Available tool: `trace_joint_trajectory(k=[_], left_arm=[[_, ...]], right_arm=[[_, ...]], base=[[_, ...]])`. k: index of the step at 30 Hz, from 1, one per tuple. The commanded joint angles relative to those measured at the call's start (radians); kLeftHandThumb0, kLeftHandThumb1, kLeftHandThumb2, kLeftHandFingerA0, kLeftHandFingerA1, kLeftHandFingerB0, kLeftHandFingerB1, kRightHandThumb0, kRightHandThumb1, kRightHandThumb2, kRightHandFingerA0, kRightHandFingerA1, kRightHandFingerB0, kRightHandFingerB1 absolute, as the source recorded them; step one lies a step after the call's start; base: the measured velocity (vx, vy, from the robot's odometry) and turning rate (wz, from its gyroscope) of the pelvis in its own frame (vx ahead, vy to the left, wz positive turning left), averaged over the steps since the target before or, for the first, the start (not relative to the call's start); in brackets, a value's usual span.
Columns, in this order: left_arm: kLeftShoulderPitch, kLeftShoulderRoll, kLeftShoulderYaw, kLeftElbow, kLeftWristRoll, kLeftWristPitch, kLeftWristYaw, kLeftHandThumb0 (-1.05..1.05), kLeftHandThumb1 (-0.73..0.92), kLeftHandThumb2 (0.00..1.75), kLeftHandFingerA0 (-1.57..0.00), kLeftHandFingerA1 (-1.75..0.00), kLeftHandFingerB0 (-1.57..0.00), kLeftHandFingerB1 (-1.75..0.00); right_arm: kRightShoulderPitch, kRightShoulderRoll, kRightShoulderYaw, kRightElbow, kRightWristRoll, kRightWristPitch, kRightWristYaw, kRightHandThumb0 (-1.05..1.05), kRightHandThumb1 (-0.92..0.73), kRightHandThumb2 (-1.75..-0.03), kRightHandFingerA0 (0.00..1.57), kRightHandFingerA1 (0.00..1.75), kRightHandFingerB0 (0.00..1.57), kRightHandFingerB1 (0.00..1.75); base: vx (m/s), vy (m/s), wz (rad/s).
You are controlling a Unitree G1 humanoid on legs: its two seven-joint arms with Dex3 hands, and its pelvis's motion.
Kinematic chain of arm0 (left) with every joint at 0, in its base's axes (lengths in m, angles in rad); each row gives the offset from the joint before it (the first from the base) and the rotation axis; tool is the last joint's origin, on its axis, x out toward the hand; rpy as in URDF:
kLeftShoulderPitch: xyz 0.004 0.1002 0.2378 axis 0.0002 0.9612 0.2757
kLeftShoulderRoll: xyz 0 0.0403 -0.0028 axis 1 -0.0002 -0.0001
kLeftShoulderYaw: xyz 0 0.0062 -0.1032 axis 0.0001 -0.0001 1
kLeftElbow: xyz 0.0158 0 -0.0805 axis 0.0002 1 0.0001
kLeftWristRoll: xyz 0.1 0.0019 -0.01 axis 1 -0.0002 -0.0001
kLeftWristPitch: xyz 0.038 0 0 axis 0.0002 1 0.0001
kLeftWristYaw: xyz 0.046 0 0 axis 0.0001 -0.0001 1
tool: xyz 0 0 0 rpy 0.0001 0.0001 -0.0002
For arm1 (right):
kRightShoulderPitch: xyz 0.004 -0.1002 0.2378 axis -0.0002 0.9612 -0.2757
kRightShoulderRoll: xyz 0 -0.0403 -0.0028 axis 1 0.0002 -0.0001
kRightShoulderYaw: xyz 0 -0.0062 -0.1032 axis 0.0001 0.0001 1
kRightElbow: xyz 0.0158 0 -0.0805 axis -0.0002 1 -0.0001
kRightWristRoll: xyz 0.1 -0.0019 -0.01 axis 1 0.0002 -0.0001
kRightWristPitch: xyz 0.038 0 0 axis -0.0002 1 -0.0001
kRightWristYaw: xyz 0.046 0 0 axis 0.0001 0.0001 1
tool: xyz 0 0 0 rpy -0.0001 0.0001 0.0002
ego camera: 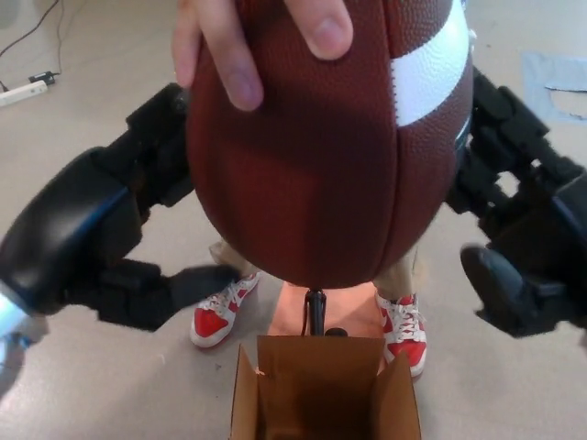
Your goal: Use both hands to pick up a football from a person and place it into a container beneath
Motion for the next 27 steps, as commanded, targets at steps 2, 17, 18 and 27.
trace_joint_trajectory(k=[2,17,18,27], left_arm=[[0.036,-0.193,-0.243,-0.052,0.243,-0.088,0.23,-0.92,0.87,1.09,0.0,-0.01,0.0,0.0],[0.056,-0.306,-0.393,-0.031,0.441,-0.1,0.395,-0.75,0.83,1.14,0.0,-0.18,-0.02,-0.2],[0.052,-0.308,-0.397,-0.027,0.446,-0.098,0.401,-0.74,0.83,1.15,0.0,-0.18,-0.02,-0.21],[0.034,-0.32,-0.408,0.015,0.463,-0.088,0.437,-0.77,0.85,1.16,0.0,-0.16,-0.01,-0.2]], right_arm=[[0.036,0.237,0.273,0.021,-0.351,-0.11,-0.299,-0.8,-0.77,-0.96,0.0,0.03,0.0,0.08],[0.016,0.327,0.345,0.103,-0.437,-0.154,-0.386,-0.77,-0.92,-0.8,0.02,0.11,0.01,0.2],[0.016,0.33,0.347,0.105,-0.437,-0.153,-0.389,-0.81,-0.82,-1.03,0.0,0.1,0.01,0.17],[-0.001,0.32,0.341,0.118,-0.434,-0.114,-0.416,-0.76,-0.87,-1.18,0.0,0.17,0.03,0.21]], base=[[0.0,0.0,0.0],[0.0,0.0,0.0],[0.0,0.0,0.0],[0.0,0.0,0.0]])
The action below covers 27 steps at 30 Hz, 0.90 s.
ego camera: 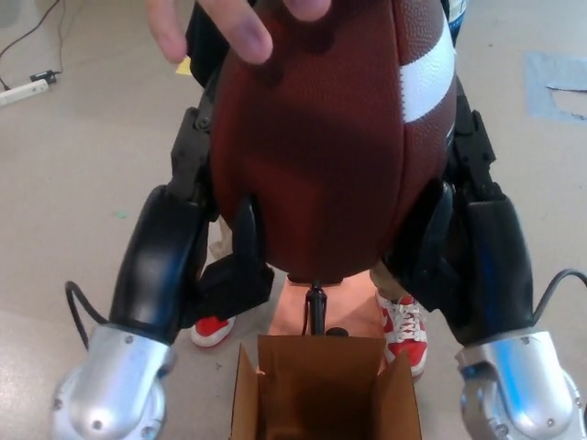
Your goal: Use both hands to pick up a football from a person and place it into a container beneath
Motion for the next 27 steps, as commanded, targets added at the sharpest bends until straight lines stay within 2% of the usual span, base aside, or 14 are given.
trace_joint_trajectory(k=[1,7,12,13,14,15,17,18,19,21,22,27], left_arm=[[-0.038,-0.025,-0.111,0.011,0.069,-0.071,-0.011,-0.77,0.85,1.15,0.0,-0.16,-0.02,-0.2],[-0.045,-0.028,-0.107,0.07,0.06,-0.095,-0.009,-0.74,0.82,1.14,0.0,-0.18,-0.02,-0.21],[-0.075,-0.031,-0.101,0.198,0.06,-0.153,-0.01,-0.76,0.84,1.15,0.0,-0.17,-0.03,-0.2],[-0.079,-0.033,-0.098,0.214,0.05,-0.161,-0.015,-0.74,0.83,1.15,0.0,-0.18,-0.02,-0.21],[-0.081,-0.035,-0.096,0.226,0.044,-0.168,-0.018,-0.74,0.83,1.15,0.0,-0.18,-0.02,-0.21],[-0.097,-0.044,-0.086,0.284,0.026,-0.187,-0.026,-0.73,0.83,1.14,0.0,-0.18,-0.03,-0.21],[-0.116,-0.05,-0.076,0.34,0.013,-0.209,-0.032,-0.73,0.83,1.14,0.0,-0.18,-0.02,-0.21],[-0.131,-0.05,-0.07,0.378,0.009,-0.227,-0.036,-0.72,0.84,1.15,0.0,-0.18,-0.01,-0.21],[-0.144,-0.052,-0.066,0.408,0.003,-0.238,-0.04,-0.71,0.84,1.15,0.0,-0.18,0.0,-0.21],[-0.166,-0.06,-0.055,0.461,-0.012,-0.251,-0.047,-0.71,0.84,1.15,0.0,-0.18,0.0,-0.21],[-0.186,-0.062,-0.049,0.506,-0.017,-0.267,-0.052,-0.72,0.85,1.16,0.0,-0.18,0.0,-0.2],[-0.288,-0.071,-0.021,0.701,-0.025,-0.31,-0.067,-0.74,0.86,1.17,0.0,-0.17,0.0,-0.18]], right_arm=[[-0.042,0.015,0.111,0.005,-0.068,-0.026,0.038,-0.76,-0.87,-1.18,0.0,0.18,0.03,0.22],[-0.049,0.003,0.094,0.057,-0.057,-0.059,0.034,-0.72,-0.86,-1.18,0.0,0.2,0.02,0.23],[-0.07,-0.015,0.053,0.169,-0.049,-0.137,0.038,-0.73,-0.88,-1.19,0.0,0.2,0.0,0.22],[-0.073,-0.017,0.048,0.184,-0.044,-0.146,0.041,-0.74,-0.81,-0.99,0.0,0.1,0.0,0.17],[-0.075,-0.018,0.044,0.195,-0.04,-0.153,0.043,-0.74,-0.81,-0.99,0.0,0.1,0.0,0.17],[-0.087,-0.02,0.026,0.247,-0.026,-0.174,0.05,-0.67,-0.92,-0.85,0.0,0.07,0.0,0.17],[-0.106,-0.021,0.009,0.299,-0.017,-0.197,0.055,-0.67,-0.92,-0.84,0.0,0.08,0.0,0.17],[-0.12,-0.021,-0.003,0.333,-0.009,-0.208,0.061,-0.72,-0.82,-0.99,0.0,0.09,0.0,0.16],[-0.13,-0.021,-0.012,0.357,-0.002,-0.212,0.064,-0.71,-0.88,-1.19,0.0,0.19,0.0,0.22],[-0.147,-0.023,-0.028,0.397,0.007,-0.216,0.067,-0.71,-0.88,-1.19,0.0,0.19,0.0,0.21],[-0.162,-0.025,-0.041,0.432,0.016,-0.227,0.073,-0.74,-0.84,-1.01,0.0,0.07,0.0,0.15],[-0.253,-0.034,-0.1,0.619,0.042,-0.295,0.103,-0.76,-0.89,-1.04,0.0,0.06,0.0,0.11]], base=[[0.0,0.0,0.0],[0.0,0.0,0.0],[0.0,0.0,0.0],[0.0,0.0,0.0],[0.0,0.0,0.0],[0.0,0.0,0.0],[0.0,0.0,0.0],[0.0,0.0,0.0],[0.0,0.0,0.0],[0.0,0.0,0.0],[0.0,0.0,0.0],[0.0,0.0,0.0]])
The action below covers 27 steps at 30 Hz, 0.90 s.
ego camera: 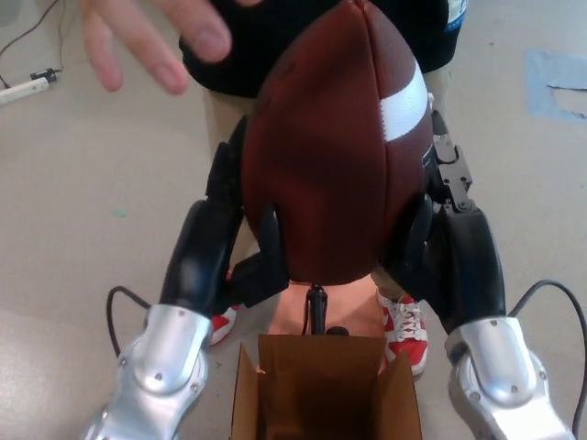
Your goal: Use both hands to pick up a football from a person and place it into a container beneath
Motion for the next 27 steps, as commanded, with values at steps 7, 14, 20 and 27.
trace_joint_trajectory(k=[7,14,20,27], left_arm=[[-0.251,-0.053,0.034,0.408,-0.043,-0.204,-0.112,-0.75,0.9,1.18,0.0,-0.14,0.0,-0.15],[-0.355,-0.071,0.073,0.647,-0.047,-0.281,-0.125,-0.74,0.91,1.19,0.0,-0.14,0.0,-0.15],[-0.411,-0.092,0.121,0.829,-0.067,-0.329,-0.14,-0.75,0.89,1.16,0.0,-0.13,0.0,-0.14],[-0.44,-0.09,0.14,0.931,-0.051,-0.395,-0.142,-0.78,0.91,1.19,0.0,-0.11,0.0,-0.12]], right_arm=[[-0.227,0.018,-0.111,0.377,0.117,-0.187,0.195,-0.73,-0.83,-0.98,0.0,0.0,0.0,0.08],[-0.326,0.031,-0.188,0.593,0.14,-0.243,0.236,-0.69,-0.92,-0.86,0.0,0.0,0.0,0.08],[-0.39,0.038,-0.226,0.766,0.125,-0.279,0.24,-0.81,-0.88,-1.08,0.0,0.01,0.0,0.06],[-0.424,0.047,-0.25,0.863,0.117,-0.313,0.248,-0.79,-0.88,-1.06,0.0,0.01,0.0,0.06]], base=[[0.0,0.0,0.0],[0.0,0.0,0.0],[0.0,0.0,0.0],[0.0,0.0,0.0]])
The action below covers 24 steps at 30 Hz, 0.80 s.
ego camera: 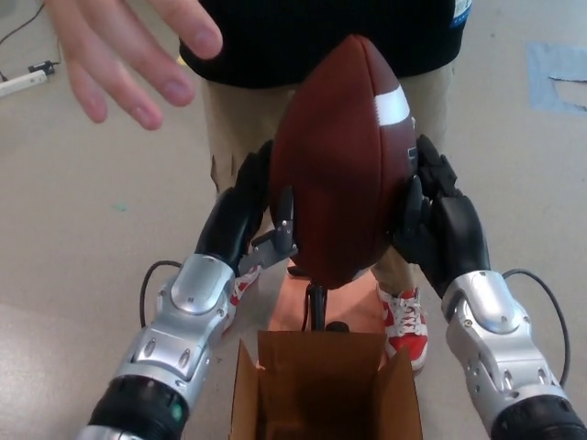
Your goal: Use both hands to pick up a football from a person and place it into a container beneath
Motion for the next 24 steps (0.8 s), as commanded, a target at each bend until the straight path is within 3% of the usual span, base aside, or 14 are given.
trace_joint_trajectory(k=[1,3,5,6,7,9,10,11,12,13,16,17,22,24], left_arm=[[-0.056,-0.007,0.028,0.096,-0.013,-0.161,-0.048,-0.78,0.91,1.18,0.0,-0.11,0.0,-0.12],[-0.051,-0.001,0.036,0.099,-0.023,-0.155,-0.072,-0.84,0.92,1.18,0.0,-0.08,0.0,-0.08],[-0.042,0.013,0.056,0.096,-0.047,-0.133,-0.114,-0.83,0.84,1.04,0.0,0.0,0.0,-0.01],[-0.03,0.03,0.076,0.092,-0.057,-0.127,-0.122,-0.85,0.81,1.04,0.0,0.0,0.0,-0.01],[-0.021,0.058,0.097,0.087,-0.069,-0.123,-0.134,-0.93,0.92,1.17,0.0,-0.04,0.0,-0.01],[-0.01,0.133,0.153,0.094,-0.093,-0.127,-0.16,-0.95,0.92,1.17,0.0,-0.03,0.0,0.0],[-0.011,0.16,0.173,0.104,-0.098,-0.127,-0.165,-0.96,0.92,1.18,0.0,-0.03,0.0,0.0],[-0.013,0.186,0.194,0.114,-0.103,-0.125,-0.171,-0.96,0.92,1.18,0.0,-0.03,0.0,0.0],[-0.016,0.242,0.239,0.134,-0.125,-0.11,-0.193,-0.98,0.92,1.18,0.0,-0.02,0.0,0.0],[-0.02,0.282,0.273,0.159,-0.148,-0.107,-0.216,-1.01,0.9,1.17,0.0,-0.05,0.0,0.0],[-0.029,0.384,0.353,0.224,-0.182,-0.129,-0.258,-0.98,0.9,1.17,0.0,-0.01,0.0,0.0],[-0.035,0.411,0.367,0.245,-0.175,-0.139,-0.251,-0.96,0.89,1.19,0.0,-0.04,0.0,-0.04],[-0.027,0.473,0.446,0.306,-0.212,-0.156,-0.299,-0.99,0.86,1.13,0.0,-0.01,0.0,0.0],[-0.016,0.481,0.457,0.317,-0.2,-0.181,-0.302,-0.88,0.78,1.03,0.0,0.0,0.0,-0.01]], right_arm=[[-0.069,0.016,-0.025,0.1,0.011,-0.13,0.064,-0.75,-0.84,-0.99,0.0,0.0,0.0,0.07],[-0.072,0.006,-0.013,0.116,-0.012,-0.133,0.062,-0.83,-0.88,-1.07,0.0,0.02,0.0,0.07],[-0.073,-0.046,0.049,0.12,-0.119,-0.101,0.003,-0.85,-0.88,-1.09,0.0,0.02,0.0,0.08],[-0.062,-0.077,0.068,0.112,-0.158,-0.076,-0.032,-0.84,-0.87,-1.2,0.0,0.11,0.0,0.13],[-0.047,-0.098,0.054,0.105,-0.147,-0.077,-0.032,-0.9,-0.89,-1.18,0.0,0.06,0.0,0.06],[-0.019,-0.149,0.018,0.096,-0.115,-0.089,-0.028,-0.86,-0.89,-1.18,0.0,0.08,0.0,0.08],[-0.014,-0.169,0.006,0.096,-0.111,-0.094,-0.03,-0.85,-0.83,-1.03,0.0,0.02,0.0,0.02],[-0.01,-0.189,-0.004,0.096,-0.108,-0.099,-0.032,-0.85,-0.83,-1.03,0.0,0.02,0.0,0.02],[-0.006,-0.23,-0.023,0.098,-0.105,-0.092,-0.034,-0.86,-0.91,-1.2,0.0,0.1,0.0,0.08],[-0.001,-0.262,-0.038,0.1,-0.102,-0.084,-0.034,-0.87,-0.83,-1.04,0.0,0.03,0.0,0.06],[0.012,-0.329,-0.087,0.105,-0.078,-0.103,-0.02,-0.83,-0.77,-0.97,0.0,0.04,0.0,0.09],[0.017,-0.347,-0.104,0.103,-0.067,-0.106,-0.009,-0.84,-0.82,-1.17,0.0,0.13,0.0,0.14],[0.016,-0.375,-0.168,0.131,-0.026,-0.121,0.023,-0.88,-0.83,-1.16,0.0,0.1,0.0,0.1],[0.013,-0.372,-0.181,0.143,-0.03,-0.129,0.024,-0.88,-0.82,-1.15,0.0,0.1,0.0,0.11]], base=[[0.0,0.0,0.0],[0.0,0.0,0.0],[0.0,0.0,0.0],[0.0,0.0,0.0],[0.0,0.0,0.0],[0.0,0.0,0.0],[0.0,0.0,0.0],[0.0,0.0,0.0],[0.0,0.0,0.0],[0.0,0.0,0.0],[0.0,0.0,0.0],[0.0,0.0,0.0],[0.0,0.0,0.0],[0.0,0.0,0.0]])
